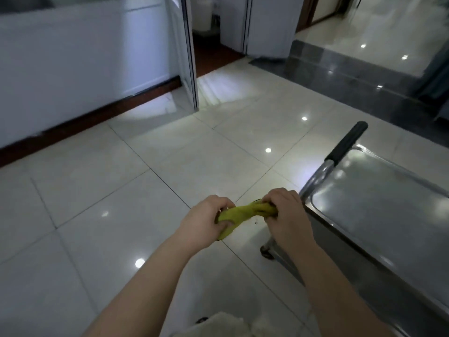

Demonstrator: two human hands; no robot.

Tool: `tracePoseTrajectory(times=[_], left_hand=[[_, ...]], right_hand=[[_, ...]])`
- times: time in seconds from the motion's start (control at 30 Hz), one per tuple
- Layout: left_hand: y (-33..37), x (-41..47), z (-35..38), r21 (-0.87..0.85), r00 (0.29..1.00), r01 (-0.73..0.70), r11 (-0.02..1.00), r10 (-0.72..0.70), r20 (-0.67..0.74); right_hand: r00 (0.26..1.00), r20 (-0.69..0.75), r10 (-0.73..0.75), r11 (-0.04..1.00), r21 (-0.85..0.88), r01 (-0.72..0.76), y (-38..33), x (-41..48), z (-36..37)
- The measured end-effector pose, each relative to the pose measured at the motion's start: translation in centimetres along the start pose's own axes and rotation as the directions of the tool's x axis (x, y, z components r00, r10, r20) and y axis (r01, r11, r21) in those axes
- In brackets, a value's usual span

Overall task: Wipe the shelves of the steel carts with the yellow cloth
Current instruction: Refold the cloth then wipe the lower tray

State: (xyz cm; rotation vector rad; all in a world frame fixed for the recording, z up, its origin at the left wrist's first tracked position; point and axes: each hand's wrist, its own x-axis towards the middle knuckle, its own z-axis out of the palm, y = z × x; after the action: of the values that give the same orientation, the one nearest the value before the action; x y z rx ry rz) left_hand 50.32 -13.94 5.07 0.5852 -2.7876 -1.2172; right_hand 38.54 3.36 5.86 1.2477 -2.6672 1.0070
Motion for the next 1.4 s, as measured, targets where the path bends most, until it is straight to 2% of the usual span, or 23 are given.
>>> tracePoseTrajectory(times=[0.1, 0.23, 0.37, 0.57, 0.67, 0.77, 0.97, 1.13, 1.23, 1.4], left_hand=[[-3.5, 2.9, -3.1, -0.050, 0.999, -0.039, 0.998, 0.040, 0.020], [-5.4, 8.1, -6.2, 0.001, 0.983, -0.115, 0.993, 0.113, -0.146], [-5.6, 15.2, -9.1, 0.044, 0.954, -0.173, 0.984, 0.178, -0.243], [-5.2, 28.2, -13.4, 0.128, 0.918, -0.228, 0.965, 0.257, -0.302], [-4.2, 35.2, -15.7, 0.163, 0.911, -0.223, 0.961, 0.265, -0.317], [-3.6, 42.1, -17.2, 0.174, 0.917, -0.223, 0.959, 0.267, -0.296], [-3.8, 55.4, -16.3, 0.166, 0.952, -0.222, 0.961, 0.251, -0.175], [-2.4, 70.2, -13.4, 0.099, 0.958, -0.286, 0.953, 0.288, -0.006], [0.9, 80.5, -11.1, 0.045, 0.905, -0.408, 0.912, 0.397, 0.150], [9.6, 96.3, -6.0, -0.083, 0.744, -0.578, 0.812, 0.566, 0.357]], right_hand=[[0.998, 0.028, 0.050, 0.999, 0.004, -0.050, -1.2, 3.8, 2.7], [0.989, 0.146, 0.032, 0.999, -0.003, -0.032, -1.1, 9.3, 4.6], [0.972, 0.234, 0.011, 0.998, 0.060, -0.026, 0.4, 16.3, 5.9], [0.990, 0.120, -0.077, 0.991, 0.119, 0.063, 4.7, 29.9, 7.5], [0.982, 0.133, -0.136, 0.986, 0.110, 0.122, 7.2, 36.9, 7.2], [0.980, 0.072, -0.188, 0.981, 0.054, 0.184, 10.0, 43.2, 6.8], [0.987, -0.035, -0.155, 0.986, -0.073, 0.153, 16.8, 52.9, 7.0], [0.998, -0.058, 0.006, 0.995, -0.102, -0.012, 25.5, 60.2, 6.4], [0.972, -0.132, 0.193, 0.973, -0.104, -0.207, 32.0, 64.4, 4.5], [0.843, -0.294, 0.450, 0.869, -0.075, -0.489, 40.9, 70.2, -1.5]])
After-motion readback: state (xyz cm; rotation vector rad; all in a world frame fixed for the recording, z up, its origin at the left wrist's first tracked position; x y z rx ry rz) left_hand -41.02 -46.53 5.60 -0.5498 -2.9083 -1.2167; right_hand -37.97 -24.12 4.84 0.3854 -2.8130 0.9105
